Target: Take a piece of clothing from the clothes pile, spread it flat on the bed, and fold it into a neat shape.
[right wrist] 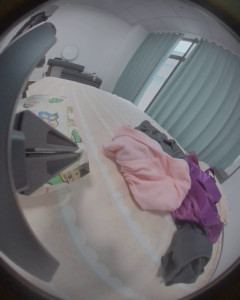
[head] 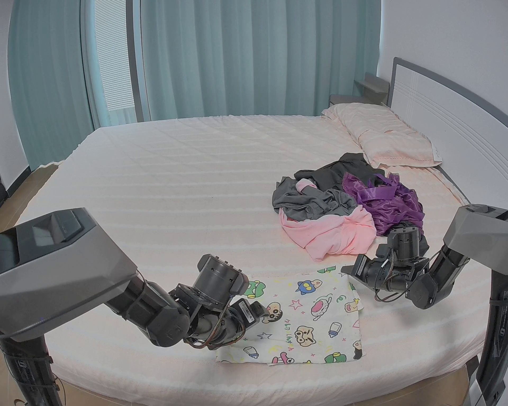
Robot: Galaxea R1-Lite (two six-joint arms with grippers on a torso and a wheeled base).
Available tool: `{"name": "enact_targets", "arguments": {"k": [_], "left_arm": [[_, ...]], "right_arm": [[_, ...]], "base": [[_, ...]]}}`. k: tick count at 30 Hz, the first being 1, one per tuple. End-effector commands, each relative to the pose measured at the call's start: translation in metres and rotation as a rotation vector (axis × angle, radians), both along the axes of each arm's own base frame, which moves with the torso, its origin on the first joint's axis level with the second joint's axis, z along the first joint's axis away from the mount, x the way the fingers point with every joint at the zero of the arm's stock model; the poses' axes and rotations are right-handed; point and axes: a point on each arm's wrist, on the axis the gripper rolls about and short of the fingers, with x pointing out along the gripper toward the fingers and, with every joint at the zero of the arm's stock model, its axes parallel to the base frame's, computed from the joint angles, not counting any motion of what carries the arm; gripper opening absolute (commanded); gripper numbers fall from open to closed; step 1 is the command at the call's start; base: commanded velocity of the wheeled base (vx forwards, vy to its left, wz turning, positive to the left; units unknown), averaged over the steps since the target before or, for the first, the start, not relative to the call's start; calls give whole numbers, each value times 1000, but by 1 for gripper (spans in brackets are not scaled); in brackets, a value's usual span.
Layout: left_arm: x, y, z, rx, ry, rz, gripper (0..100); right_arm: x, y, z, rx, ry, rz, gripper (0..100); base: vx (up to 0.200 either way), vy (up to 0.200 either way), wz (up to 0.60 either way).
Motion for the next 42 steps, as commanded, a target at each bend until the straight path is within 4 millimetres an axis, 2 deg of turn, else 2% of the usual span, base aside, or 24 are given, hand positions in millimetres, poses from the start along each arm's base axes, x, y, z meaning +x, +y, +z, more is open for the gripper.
{"name": "enact_targets", "arguments": {"k": [1, 11, 12, 16, 23, 26, 32, 37, 40, 42], "left_arm": [[1, -2, -10, 16, 19, -1, 100], [1, -2, -8, 13, 17, 1, 100], [1, -2, -8, 12, 16, 1, 100], [1, -1, -6, 7, 13, 2, 100], [-1, 2, 14, -26, -26, 9, 100], [0, 4, 17, -30, -32, 13, 100], [8, 16, 34, -63, -75, 56, 100], [7, 19, 31, -44, -66, 58, 100], [8, 23, 32, -40, -67, 72, 100], [10, 46, 59, -81, -131, 130, 100]], "right_arm": [[2, -7, 2, 0, -6, -17, 0], [4, -6, -2, 2, -17, -15, 0], [5, -7, -1, 3, -25, -18, 100], [1, -10, 3, 8, -46, -23, 100], [-4, -5, 4, 12, -56, -10, 100], [-4, -4, 5, 15, -61, -7, 100], [-18, 7, 21, 30, -105, 31, 100], [-27, 13, 22, 9, -102, 11, 100], [-27, 10, 29, -19, -130, -48, 100], [-39, -4, 58, -27, -194, -117, 100]], "base": [[0, 0, 0], [0, 0, 0], [0, 0, 0], [0, 0, 0], [0, 0, 0], [0, 0, 0], [0, 0, 0], [0, 0, 0], [0, 0, 0], [0, 0, 0]]}}
